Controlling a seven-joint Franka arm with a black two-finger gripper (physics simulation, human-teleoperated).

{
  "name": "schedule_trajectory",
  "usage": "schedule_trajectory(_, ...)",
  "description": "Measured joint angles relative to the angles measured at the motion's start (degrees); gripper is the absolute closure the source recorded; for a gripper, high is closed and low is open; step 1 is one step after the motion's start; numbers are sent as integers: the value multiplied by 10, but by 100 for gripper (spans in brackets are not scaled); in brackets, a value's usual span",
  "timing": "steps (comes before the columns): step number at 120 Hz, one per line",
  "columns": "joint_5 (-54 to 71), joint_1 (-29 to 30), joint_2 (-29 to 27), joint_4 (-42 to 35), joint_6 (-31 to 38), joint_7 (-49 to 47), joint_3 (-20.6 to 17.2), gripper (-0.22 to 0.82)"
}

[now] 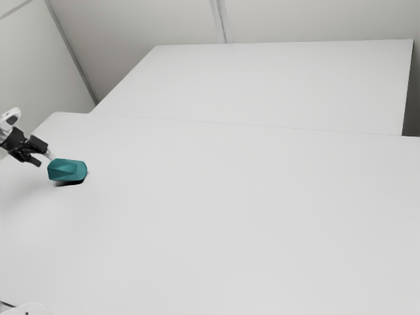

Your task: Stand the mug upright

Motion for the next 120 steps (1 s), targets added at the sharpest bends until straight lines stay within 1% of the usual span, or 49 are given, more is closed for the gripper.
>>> schedule_trajectory(25, -52, 0, 19, 0, 14, 42, -1, 0)
schedule_trajectory(51, -104, 0, 20, -16, 22, 74, 3, 0)
schedule_trajectory(85, -142, -1, 20, -45, 22, 103, 3, 0)
schedule_trajectory(89, -143, -1, 20, -46, 22, 105, 4, 5)
schedule_trajectory(101, -146, -4, 18, -46, 24, 112, 4, 28)
schedule_trajectory(107, -146, -6, 17, -45, 25, 115, 3, 37)
schedule_trajectory(120, -145, -8, 12, -42, 28, 119, 2, 50)
